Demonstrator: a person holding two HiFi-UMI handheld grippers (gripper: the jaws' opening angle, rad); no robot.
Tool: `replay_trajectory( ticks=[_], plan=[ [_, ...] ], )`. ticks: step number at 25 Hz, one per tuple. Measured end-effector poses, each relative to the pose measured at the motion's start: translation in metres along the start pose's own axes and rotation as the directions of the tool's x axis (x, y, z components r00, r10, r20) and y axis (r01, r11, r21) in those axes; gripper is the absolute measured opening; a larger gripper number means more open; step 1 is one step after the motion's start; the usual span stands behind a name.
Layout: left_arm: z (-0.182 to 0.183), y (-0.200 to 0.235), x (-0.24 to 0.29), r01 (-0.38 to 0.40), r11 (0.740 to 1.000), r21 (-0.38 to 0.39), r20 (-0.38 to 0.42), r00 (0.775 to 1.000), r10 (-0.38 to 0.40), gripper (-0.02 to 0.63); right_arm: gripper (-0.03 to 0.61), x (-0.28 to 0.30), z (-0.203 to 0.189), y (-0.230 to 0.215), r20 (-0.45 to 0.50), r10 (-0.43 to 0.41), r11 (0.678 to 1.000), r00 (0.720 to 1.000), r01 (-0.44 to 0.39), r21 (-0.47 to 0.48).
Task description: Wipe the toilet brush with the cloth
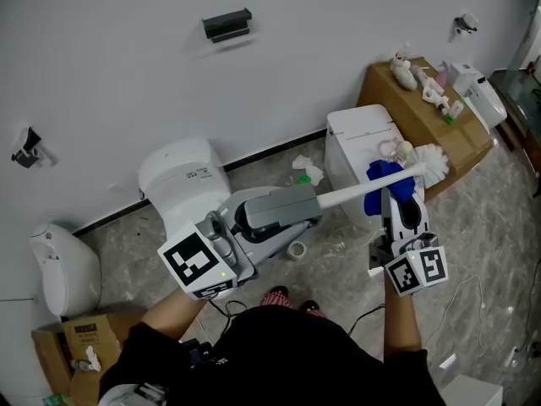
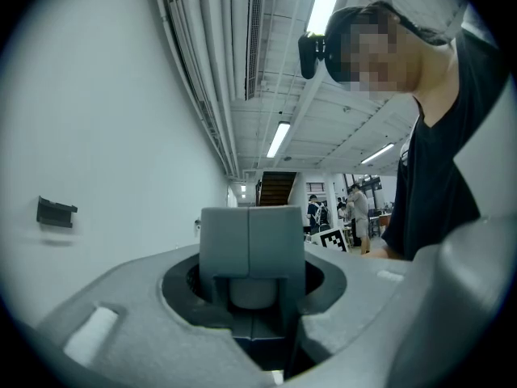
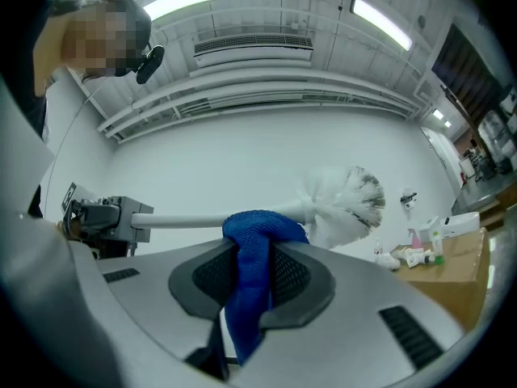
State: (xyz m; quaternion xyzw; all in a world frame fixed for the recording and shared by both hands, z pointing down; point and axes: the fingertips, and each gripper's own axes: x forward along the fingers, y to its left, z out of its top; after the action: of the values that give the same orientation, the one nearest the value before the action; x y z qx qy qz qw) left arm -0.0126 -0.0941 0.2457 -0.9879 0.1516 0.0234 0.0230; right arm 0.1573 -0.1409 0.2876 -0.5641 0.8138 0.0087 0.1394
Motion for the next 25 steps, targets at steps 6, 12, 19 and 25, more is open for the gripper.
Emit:
replay_trajectory(
  ticks=[6, 12, 19, 25],
  plan=[
    [-0.001, 0.003, 0.004, -0.007, 1.000, 0.007, -0.004, 1.000, 0.007, 0.160, 0.078, 0.003, -0.004, 0.010, -0.012, 0.033, 0.999, 0.999, -0.033, 0.002],
    [-0.004, 0.003, 0.009, -0.010, 1.000, 0.026, -0.013, 1.000, 0.010, 0.160, 0.078, 0.003, -0.011, 0.022, -0.045, 0.062, 0.998, 0.997, -0.063, -0.019],
    [-0.007, 0.011, 0.014, 0.011, 1.000, 0.029, -0.040, 0.999, -0.010, 0.160, 0.078, 0.002, -0.015, 0.030, -0.081, 0.089, 0.996, 0.993, -0.091, -0.022],
    [-0.011, 0.017, 0.009, 0.022, 1.000, 0.020, -0.055, 0.998, -0.021, 0.160, 0.078, 0.006, -0.020, 0.033, -0.091, 0.092, 0.995, 0.992, -0.094, -0.017]
  ],
)
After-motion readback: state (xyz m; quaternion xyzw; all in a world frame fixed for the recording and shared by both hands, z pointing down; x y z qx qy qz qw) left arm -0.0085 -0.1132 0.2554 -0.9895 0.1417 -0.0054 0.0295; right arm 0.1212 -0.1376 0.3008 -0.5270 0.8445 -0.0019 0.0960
